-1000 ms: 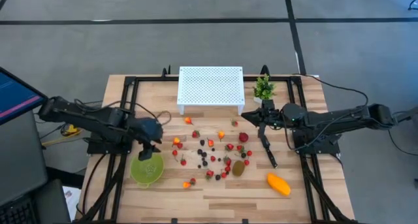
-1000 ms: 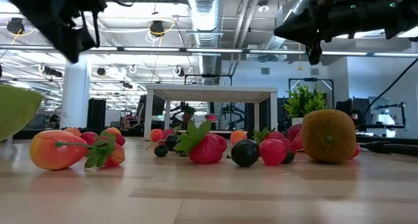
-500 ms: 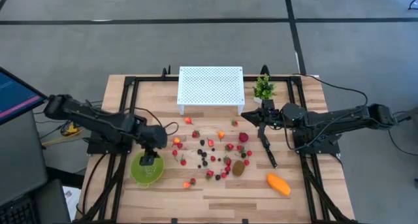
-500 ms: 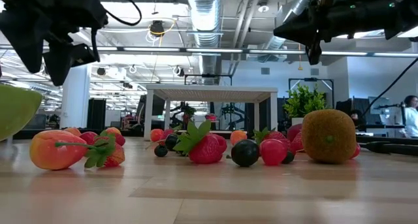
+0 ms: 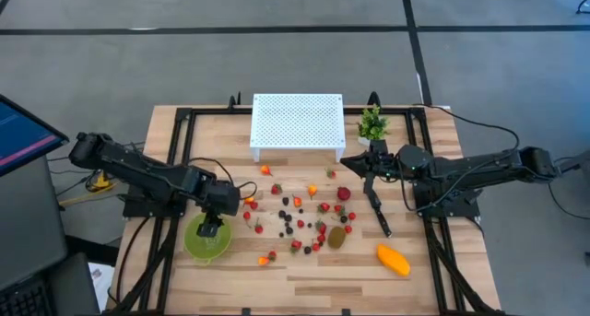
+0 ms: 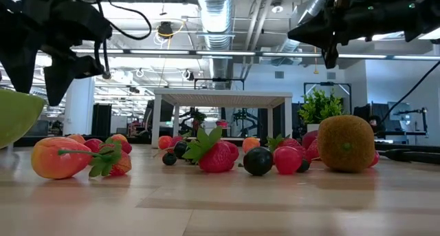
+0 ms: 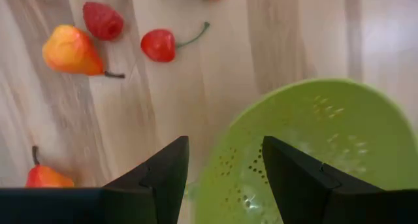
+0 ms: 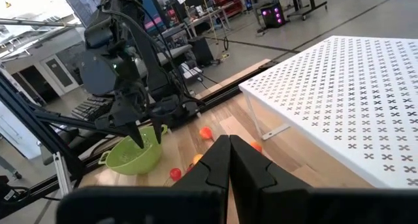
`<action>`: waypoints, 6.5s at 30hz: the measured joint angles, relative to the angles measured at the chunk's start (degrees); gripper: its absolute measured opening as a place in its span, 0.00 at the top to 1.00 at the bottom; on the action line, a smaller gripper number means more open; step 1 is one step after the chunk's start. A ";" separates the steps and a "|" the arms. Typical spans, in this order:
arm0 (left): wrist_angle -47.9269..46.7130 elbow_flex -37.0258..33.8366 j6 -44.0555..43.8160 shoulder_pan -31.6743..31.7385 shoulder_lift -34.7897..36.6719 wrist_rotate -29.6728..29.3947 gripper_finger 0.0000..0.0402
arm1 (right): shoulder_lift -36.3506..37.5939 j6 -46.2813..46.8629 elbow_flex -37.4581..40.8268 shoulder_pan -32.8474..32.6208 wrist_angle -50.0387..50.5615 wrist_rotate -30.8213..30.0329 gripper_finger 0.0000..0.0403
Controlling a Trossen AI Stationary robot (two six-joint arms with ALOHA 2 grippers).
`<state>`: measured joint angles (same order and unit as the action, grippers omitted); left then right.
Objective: Pick & Place Fruit
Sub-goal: Put the green strainer bowl on the shelf
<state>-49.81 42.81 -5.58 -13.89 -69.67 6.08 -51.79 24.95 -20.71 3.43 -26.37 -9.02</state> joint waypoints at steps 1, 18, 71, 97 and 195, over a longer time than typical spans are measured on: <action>-0.21 0.00 0.75 0.00 -0.49 -0.19 0.52 | 0.00 0.00 0.00 0.17 0.00 0.00 1.00; -0.17 -0.02 2.40 0.02 -3.63 -0.49 0.77 | 0.00 0.00 0.00 1.63 0.28 0.00 1.00; 17.39 31.39 -12.81 41.93 -3.14 4.18 0.99 | 0.00 -0.02 -0.02 2.14 1.79 0.00 1.00; -4.78 52.98 -12.42 60.22 -29.41 7.31 0.99 | 0.00 0.09 -0.02 4.14 4.53 0.00 1.00; 11.88 51.95 -3.24 62.99 10.65 7.31 0.60 | -35.83 -49.62 -62.98 10.24 56.40 3.23 0.46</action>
<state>-37.93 94.76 -8.82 49.10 -59.02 13.39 -87.62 -24.67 -83.69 13.67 30.03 -5.78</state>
